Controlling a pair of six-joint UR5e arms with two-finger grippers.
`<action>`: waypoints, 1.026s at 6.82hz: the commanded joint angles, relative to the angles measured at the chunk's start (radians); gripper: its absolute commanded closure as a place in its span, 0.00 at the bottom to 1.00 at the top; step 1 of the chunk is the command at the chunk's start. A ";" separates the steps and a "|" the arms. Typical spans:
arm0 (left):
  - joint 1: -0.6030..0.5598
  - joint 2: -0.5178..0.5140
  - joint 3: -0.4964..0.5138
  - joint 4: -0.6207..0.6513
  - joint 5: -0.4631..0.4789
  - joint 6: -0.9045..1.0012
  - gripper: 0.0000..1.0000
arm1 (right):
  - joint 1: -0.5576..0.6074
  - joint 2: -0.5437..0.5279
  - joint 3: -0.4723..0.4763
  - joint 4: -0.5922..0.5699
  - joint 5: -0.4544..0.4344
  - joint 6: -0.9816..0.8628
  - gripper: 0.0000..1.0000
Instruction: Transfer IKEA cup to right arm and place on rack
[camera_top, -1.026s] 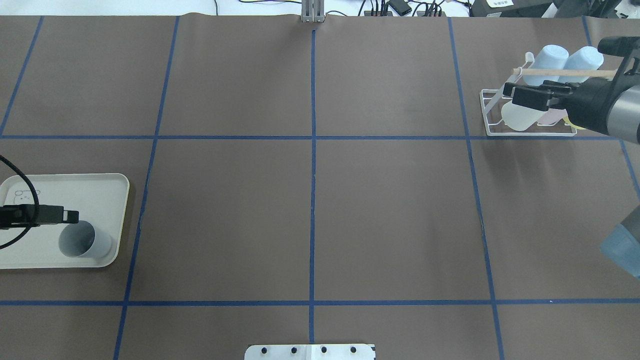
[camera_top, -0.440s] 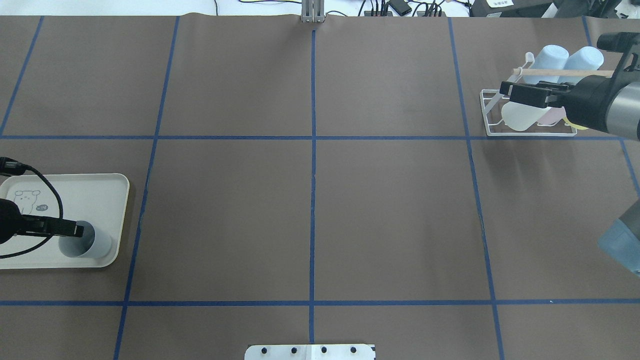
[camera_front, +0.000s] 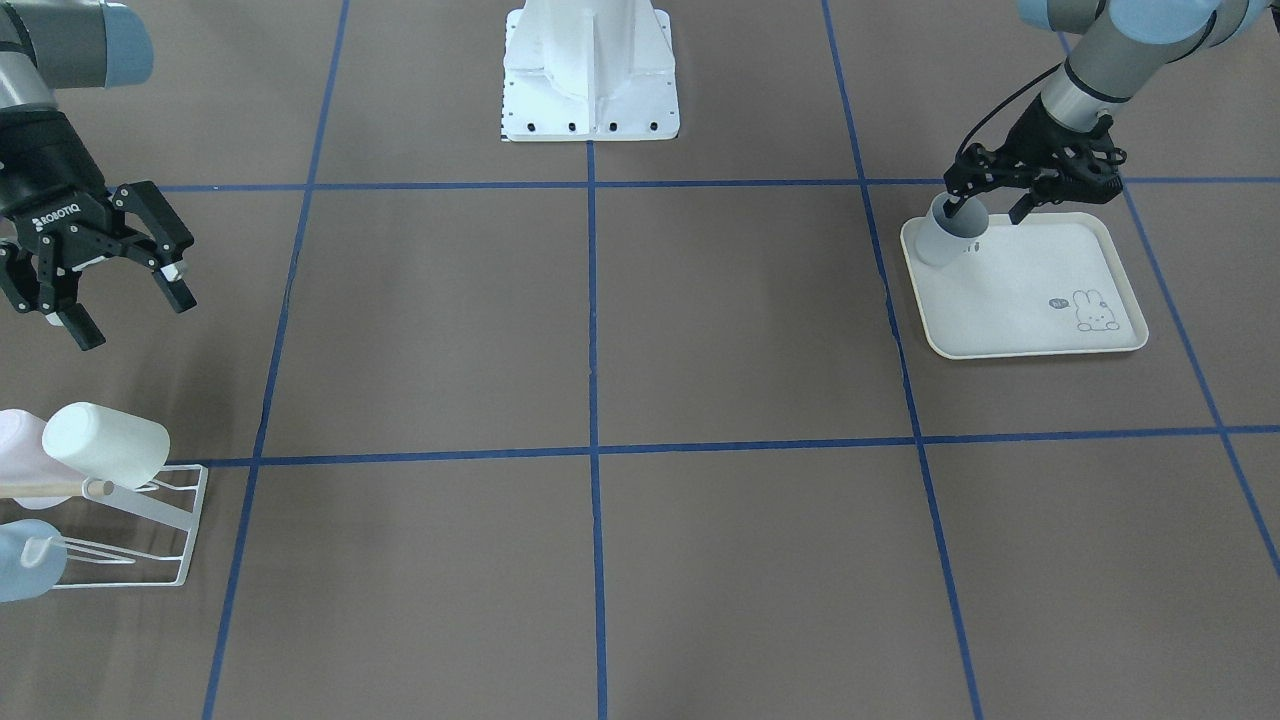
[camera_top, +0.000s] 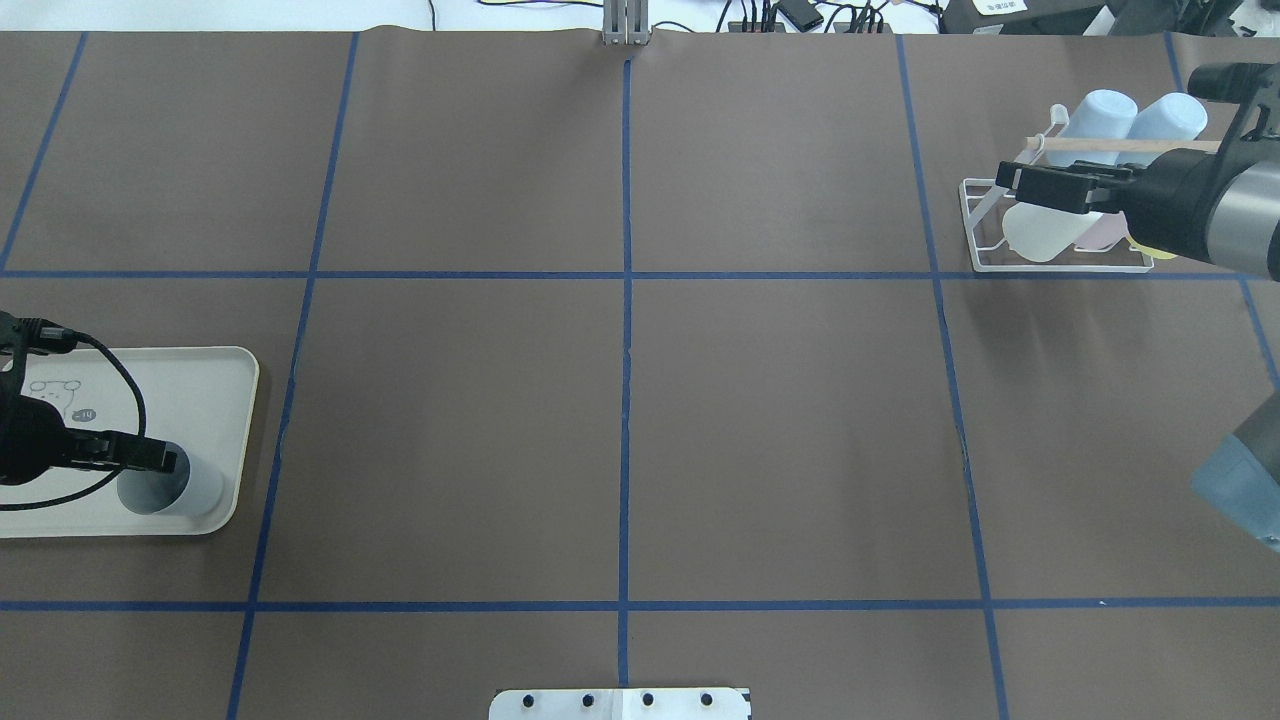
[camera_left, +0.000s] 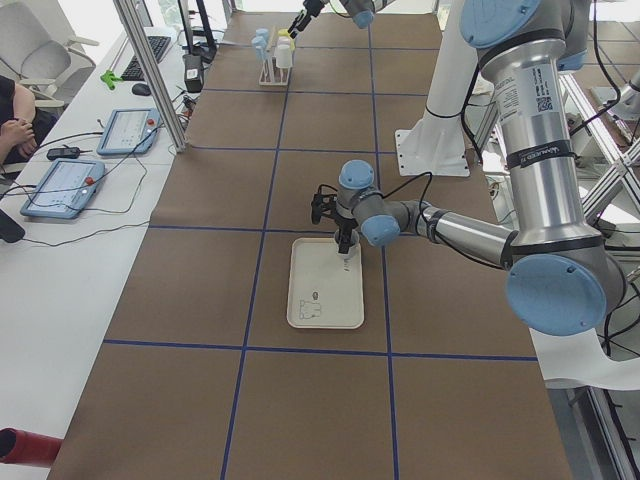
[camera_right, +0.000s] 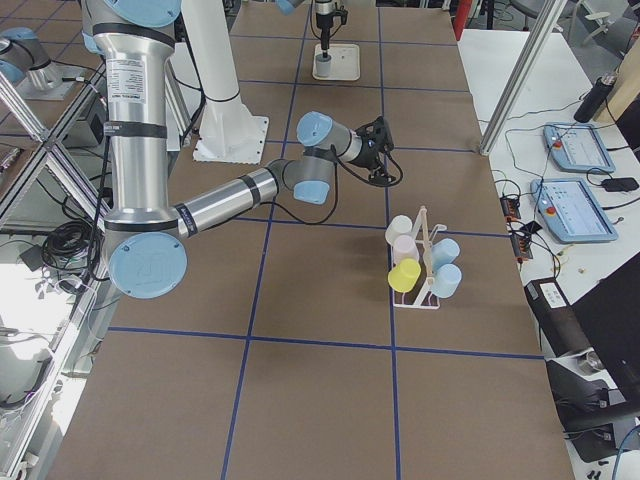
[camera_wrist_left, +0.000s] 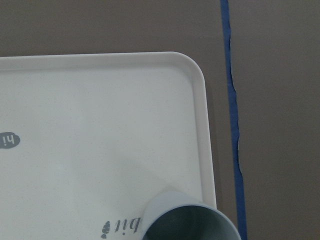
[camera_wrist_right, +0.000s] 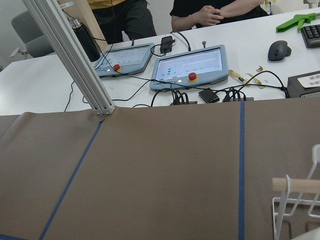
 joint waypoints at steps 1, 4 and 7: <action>0.006 0.001 0.015 0.002 0.006 0.008 0.04 | 0.000 0.002 -0.002 0.000 0.000 0.000 0.00; 0.038 -0.008 0.038 0.003 0.011 0.005 0.31 | 0.000 0.002 -0.004 0.000 0.000 0.000 0.00; 0.035 -0.009 0.024 0.015 0.008 0.005 1.00 | 0.000 0.011 -0.005 0.000 0.000 0.000 0.00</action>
